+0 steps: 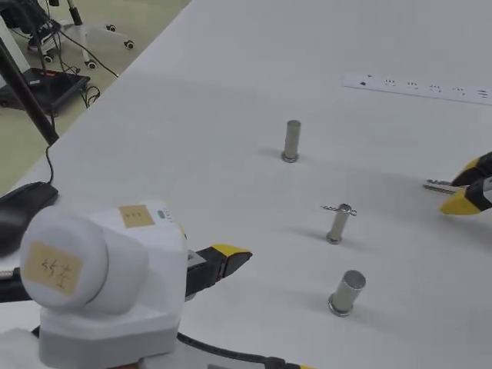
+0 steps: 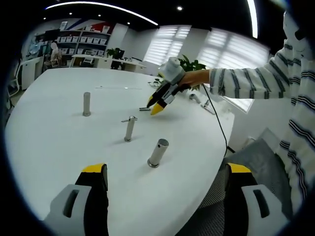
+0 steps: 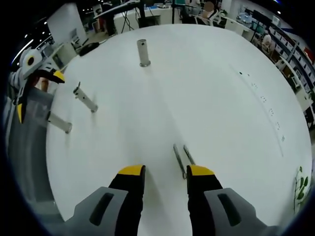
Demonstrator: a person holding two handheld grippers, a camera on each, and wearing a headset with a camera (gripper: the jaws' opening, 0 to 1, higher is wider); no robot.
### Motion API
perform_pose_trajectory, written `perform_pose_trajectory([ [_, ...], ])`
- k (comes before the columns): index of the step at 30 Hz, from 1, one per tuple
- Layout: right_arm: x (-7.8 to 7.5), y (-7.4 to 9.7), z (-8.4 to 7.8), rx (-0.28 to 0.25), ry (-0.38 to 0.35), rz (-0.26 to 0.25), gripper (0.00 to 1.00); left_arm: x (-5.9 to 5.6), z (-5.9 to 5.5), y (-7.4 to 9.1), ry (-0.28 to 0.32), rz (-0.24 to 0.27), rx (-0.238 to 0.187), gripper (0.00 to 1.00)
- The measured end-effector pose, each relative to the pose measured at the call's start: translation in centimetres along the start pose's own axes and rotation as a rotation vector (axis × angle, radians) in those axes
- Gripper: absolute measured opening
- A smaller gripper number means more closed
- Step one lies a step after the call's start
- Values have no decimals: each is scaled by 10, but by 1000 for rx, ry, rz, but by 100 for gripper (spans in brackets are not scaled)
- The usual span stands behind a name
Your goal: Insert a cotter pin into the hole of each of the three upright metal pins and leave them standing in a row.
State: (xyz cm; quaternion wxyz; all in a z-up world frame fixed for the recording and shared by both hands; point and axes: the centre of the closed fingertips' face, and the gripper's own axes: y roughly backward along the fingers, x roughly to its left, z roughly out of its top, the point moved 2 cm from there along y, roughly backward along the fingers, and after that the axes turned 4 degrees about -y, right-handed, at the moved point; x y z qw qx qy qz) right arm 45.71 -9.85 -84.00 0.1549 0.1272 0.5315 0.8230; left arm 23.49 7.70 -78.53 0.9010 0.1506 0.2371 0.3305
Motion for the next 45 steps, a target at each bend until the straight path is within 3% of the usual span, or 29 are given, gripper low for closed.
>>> perform_pose_trajectory([
  [8, 1, -9, 2, 0, -9, 28, 33, 2, -4, 0, 16, 8, 5, 96],
  [19, -5, -10, 4, 24, 23, -14, 27, 4, -5, 0, 22, 20, -1, 94],
  [32, -4, -12, 2, 64, 9, -34, 19, 5, -5, 3, 14, 24, -5, 92],
  [38, -7, -12, 1, 39, -7, -47, 13, 6, -3, 2, 6, 26, -5, 91],
  [40, -8, -12, 0, 19, 28, -52, 10, 8, -1, 3, 1, 31, -12, 91],
  [45, -8, -13, 1, 35, 63, -81, 5, 9, 2, 5, -10, 38, -18, 91],
])
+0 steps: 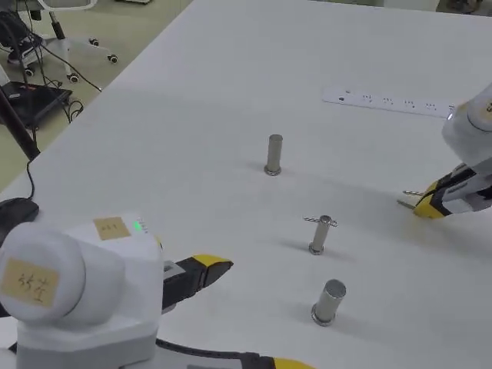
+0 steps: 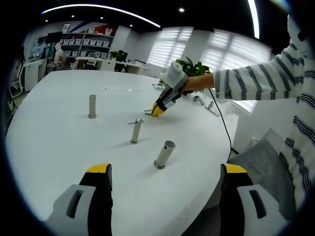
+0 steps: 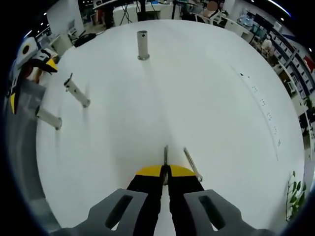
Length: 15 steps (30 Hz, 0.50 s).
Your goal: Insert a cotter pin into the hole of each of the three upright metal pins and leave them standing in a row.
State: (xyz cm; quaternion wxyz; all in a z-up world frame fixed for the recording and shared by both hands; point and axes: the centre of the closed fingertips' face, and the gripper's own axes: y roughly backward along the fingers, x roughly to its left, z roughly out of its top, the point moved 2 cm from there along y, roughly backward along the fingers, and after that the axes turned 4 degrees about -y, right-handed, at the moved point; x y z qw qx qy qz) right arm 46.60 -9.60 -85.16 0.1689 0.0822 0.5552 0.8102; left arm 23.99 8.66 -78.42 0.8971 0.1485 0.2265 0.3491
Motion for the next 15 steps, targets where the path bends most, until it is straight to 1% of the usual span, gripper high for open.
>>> perform_pose_trajectory([
  [2, 0, 0, 0, 8, 5, -15, 5, 0, 1, 1, -3, 2, -2, 90],
  [5, 0, 1, 0, 16, -44, -35, 4, 1, 2, 2, -9, 7, -4, 90],
  [8, 0, 1, 0, 23, -61, -45, 3, 2, 4, 2, -13, 12, -9, 90],
  [12, 1, 1, 0, 38, -53, -53, 3, 1, 5, 2, -13, 15, -13, 89],
  [14, 0, 1, 1, 32, -41, -61, 3, -1, 4, 1, -13, 7, -13, 89],
  [15, -1, 2, 1, 29, -49, -67, 2, -2, 3, 1, -15, 3, -9, 89],
])
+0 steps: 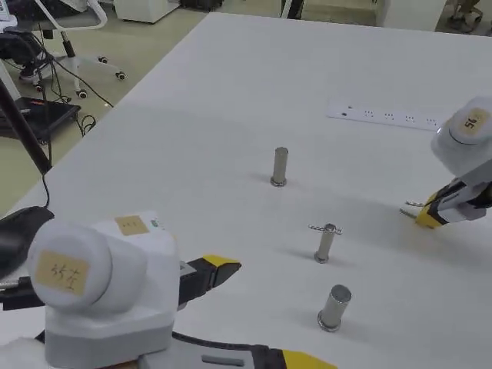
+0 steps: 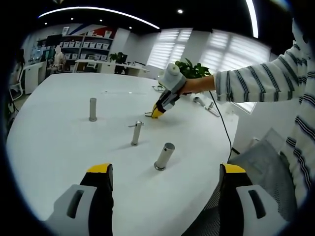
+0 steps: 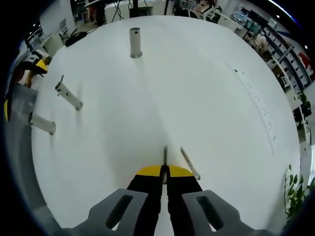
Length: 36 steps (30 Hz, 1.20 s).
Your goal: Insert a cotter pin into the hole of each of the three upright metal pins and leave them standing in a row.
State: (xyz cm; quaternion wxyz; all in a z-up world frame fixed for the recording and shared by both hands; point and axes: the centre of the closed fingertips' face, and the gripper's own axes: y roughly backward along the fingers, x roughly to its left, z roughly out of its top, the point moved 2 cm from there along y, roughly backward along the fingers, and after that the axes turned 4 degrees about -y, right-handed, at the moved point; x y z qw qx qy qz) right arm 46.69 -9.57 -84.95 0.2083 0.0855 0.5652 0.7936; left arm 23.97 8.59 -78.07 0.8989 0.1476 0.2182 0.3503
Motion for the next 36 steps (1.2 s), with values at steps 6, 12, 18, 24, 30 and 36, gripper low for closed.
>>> perform_pose_trajectory([
  [6, 3, 13, 6, -42, -14, -5, 2, 0, -7, -3, 5, -4, 14, 89],
  [12, 12, 26, 3, -71, 3, -5, 2, -3, -5, -5, -12, -16, 19, 89],
  [18, 24, 44, -3, -151, -36, 3, 2, -9, 3, -8, -35, -34, 15, 88],
  [24, 39, 67, -7, -243, -85, 12, 2, -13, 9, -12, -51, -48, 16, 88],
  [30, 56, 90, -5, -332, -118, 23, 2, -19, 13, -15, -61, -65, 18, 87],
  [36, 71, 105, -8, -404, -100, -9, 2, -22, 14, -19, -76, -71, 33, 85],
])
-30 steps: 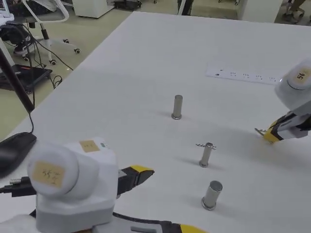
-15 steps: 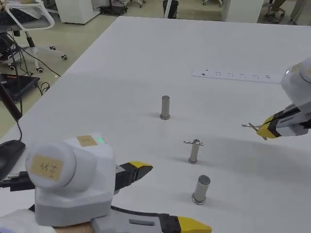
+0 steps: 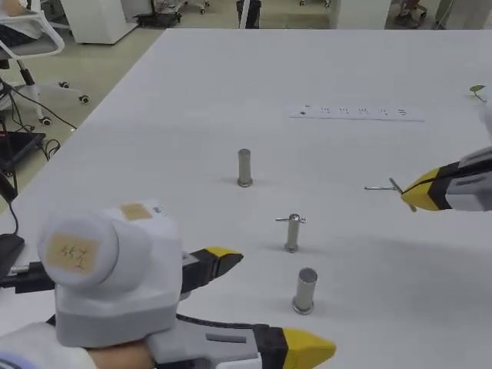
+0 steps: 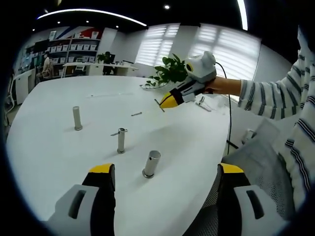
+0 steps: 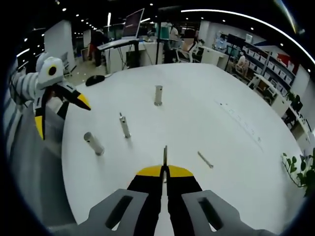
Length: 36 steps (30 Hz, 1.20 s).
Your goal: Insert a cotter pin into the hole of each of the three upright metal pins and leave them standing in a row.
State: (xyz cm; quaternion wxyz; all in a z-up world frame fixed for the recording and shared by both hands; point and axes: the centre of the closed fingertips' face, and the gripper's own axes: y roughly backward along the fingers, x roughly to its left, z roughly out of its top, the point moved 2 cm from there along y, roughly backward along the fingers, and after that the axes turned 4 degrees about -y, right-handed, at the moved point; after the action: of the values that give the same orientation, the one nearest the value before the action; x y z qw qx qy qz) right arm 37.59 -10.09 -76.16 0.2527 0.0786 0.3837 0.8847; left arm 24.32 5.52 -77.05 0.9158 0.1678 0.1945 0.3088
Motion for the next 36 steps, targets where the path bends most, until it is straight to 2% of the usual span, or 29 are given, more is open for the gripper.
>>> perform_pose_trajectory([
  [6, 20, 11, -5, -42, 41, -10, 2, 0, 1, -3, -6, -4, 18, 80],
  [10, 33, 18, -3, -88, 84, -24, 2, 3, 8, -7, 7, 1, 13, 78],
  [14, 46, 23, -3, -103, 120, -30, 3, 4, 14, -10, 17, -1, 9, 73],
  [17, 58, 25, -3, -120, 143, -31, 3, 2, 20, -14, 44, -19, -6, 72],
  [19, 64, 26, -3, -128, 156, -30, 3, -3, 26, -16, 90, -48, -30, 71],
  [21, 70, 27, -2, -141, 163, -29, 3, -4, 30, -18, 110, -59, -41, 70],
  [25, 81, 29, -2, -157, 188, -33, 3, -7, 31, -22, 117, -68, -29, 67],
  [29, 84, 29, -5, -165, 208, -36, 3, -12, 33, -26, 159, -91, -26, 62],
  [36, 107, 27, -10, -161, 290, -20, 3, -21, 40, -33, 201, -134, -37, 52],
])
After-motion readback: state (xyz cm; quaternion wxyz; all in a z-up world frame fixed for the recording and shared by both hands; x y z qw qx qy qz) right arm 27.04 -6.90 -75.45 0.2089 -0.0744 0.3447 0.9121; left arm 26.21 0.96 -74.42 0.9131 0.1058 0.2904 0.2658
